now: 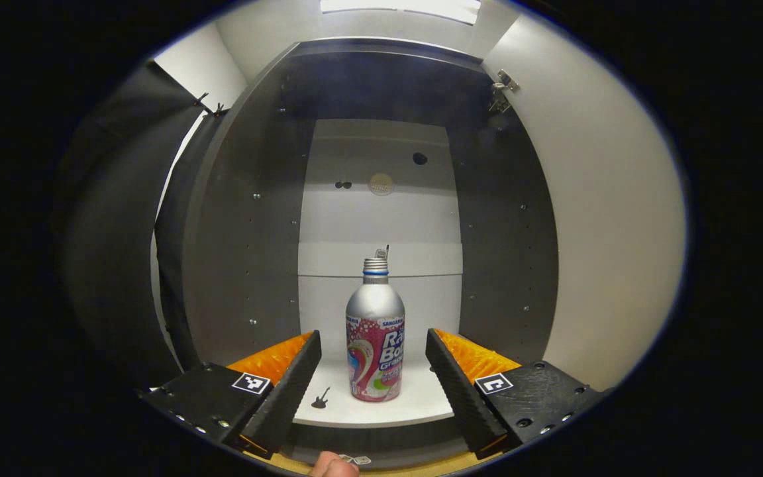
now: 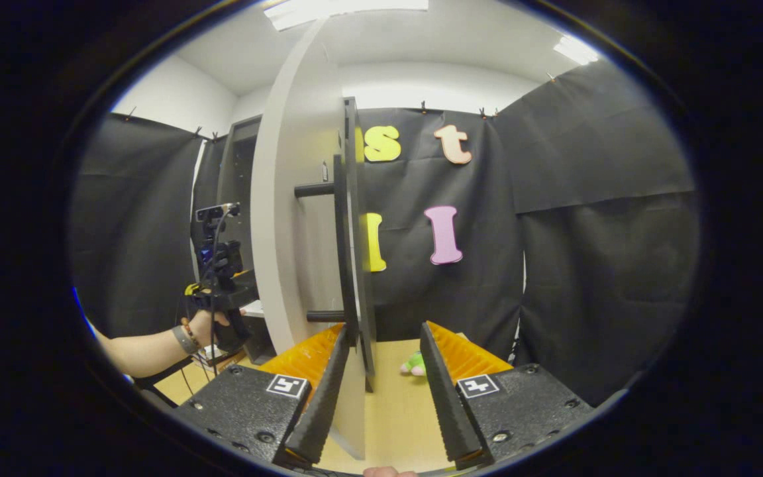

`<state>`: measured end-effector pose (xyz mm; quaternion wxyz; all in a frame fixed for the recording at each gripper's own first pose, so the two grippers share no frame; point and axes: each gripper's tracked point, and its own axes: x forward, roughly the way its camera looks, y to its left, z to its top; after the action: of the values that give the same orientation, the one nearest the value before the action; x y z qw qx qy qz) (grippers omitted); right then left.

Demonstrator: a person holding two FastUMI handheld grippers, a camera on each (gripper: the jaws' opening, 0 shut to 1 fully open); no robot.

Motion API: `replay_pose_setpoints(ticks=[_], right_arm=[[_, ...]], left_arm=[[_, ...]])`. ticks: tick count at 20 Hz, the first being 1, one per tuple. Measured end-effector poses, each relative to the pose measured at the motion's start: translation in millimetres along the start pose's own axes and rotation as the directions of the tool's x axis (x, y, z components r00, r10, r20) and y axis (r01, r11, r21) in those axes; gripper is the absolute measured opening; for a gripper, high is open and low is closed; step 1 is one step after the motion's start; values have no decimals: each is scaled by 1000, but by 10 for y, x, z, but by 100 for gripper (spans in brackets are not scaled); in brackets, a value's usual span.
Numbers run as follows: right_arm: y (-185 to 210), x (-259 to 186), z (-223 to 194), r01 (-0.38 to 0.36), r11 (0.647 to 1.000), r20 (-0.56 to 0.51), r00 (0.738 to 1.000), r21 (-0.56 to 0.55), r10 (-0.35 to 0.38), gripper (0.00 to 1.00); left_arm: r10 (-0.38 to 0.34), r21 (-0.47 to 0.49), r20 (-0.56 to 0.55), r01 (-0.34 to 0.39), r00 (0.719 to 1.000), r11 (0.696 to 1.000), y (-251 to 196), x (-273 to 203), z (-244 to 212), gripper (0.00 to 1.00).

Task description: Open the cabinet door with the right hand, grasp the bottle in the cabinet with the left hand and place it on the coaster, then close the cabinet door with the right hand.

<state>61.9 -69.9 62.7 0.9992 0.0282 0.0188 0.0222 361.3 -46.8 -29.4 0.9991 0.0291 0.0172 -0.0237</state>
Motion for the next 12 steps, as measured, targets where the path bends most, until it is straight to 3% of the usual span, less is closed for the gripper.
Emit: replay_pose_setpoints(ticks=[5,12], right_arm=[[-17,15,12,6,1000,0,1000,-5,-6,69],[-9,41,4,-2,1000,6,1000,-11,2,69]], left_arm=[[-10,17,11,10,1000,1000,-57,301,-22,96],[28,-14,-33,-28,999,1000,20,565,-154,96]])
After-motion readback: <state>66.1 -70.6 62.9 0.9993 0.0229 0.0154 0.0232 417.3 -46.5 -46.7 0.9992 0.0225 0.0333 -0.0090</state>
